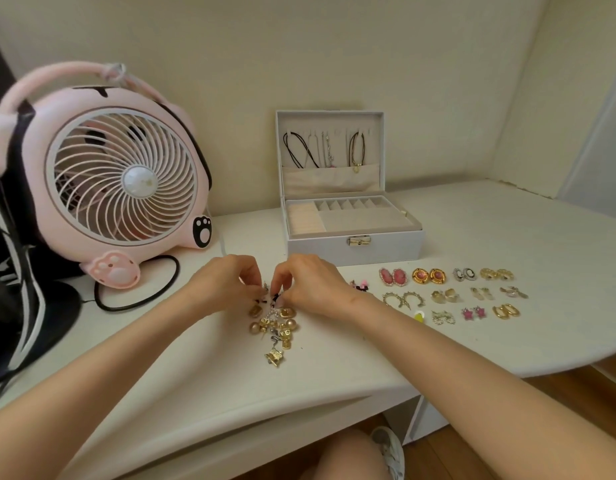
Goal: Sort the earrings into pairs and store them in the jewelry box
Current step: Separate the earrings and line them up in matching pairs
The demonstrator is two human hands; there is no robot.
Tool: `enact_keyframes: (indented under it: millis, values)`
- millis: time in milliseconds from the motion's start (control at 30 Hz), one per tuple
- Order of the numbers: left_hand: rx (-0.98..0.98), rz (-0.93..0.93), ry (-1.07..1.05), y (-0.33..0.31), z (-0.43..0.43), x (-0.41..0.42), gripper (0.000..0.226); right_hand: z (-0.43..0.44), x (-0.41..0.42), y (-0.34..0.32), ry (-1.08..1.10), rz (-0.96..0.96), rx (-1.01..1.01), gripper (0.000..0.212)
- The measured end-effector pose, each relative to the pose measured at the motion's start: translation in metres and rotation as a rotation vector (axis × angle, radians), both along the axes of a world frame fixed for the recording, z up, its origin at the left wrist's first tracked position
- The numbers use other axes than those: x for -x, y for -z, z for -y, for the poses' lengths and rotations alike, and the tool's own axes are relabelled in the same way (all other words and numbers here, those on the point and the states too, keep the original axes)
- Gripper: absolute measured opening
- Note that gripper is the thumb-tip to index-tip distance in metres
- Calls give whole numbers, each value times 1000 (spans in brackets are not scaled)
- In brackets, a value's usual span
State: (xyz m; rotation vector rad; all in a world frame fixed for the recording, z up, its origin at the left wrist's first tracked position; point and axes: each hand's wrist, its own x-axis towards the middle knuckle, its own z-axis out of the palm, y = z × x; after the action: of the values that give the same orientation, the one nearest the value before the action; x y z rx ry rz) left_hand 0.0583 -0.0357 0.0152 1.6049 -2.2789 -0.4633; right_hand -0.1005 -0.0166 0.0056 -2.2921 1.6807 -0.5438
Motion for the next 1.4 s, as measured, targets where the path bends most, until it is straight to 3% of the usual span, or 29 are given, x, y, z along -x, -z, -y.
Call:
enact_keyframes:
  millis: [167,433,500,800,1033,1400]
  values:
    - [11,-141,19,-3,1,-6,10,1,0,1,-4,26,25,12]
    - [-31,-476,85,-10,-4,-2,8,-5,18,-19,19,599,-110,13]
    - [-52,-513,123,-12,-7,2,10,-10,26,-23,-11,666,-152,15]
    - [-75,-486,199,-12,-17,25,12,-24,62,-32,33,542,-146,15]
    - [22,-413,244,-12,-24,48,8,-36,78,-29,53,504,-103,31]
    - [67,-307,317,-7,-34,63,3,-49,86,-27,16,422,-61,19]
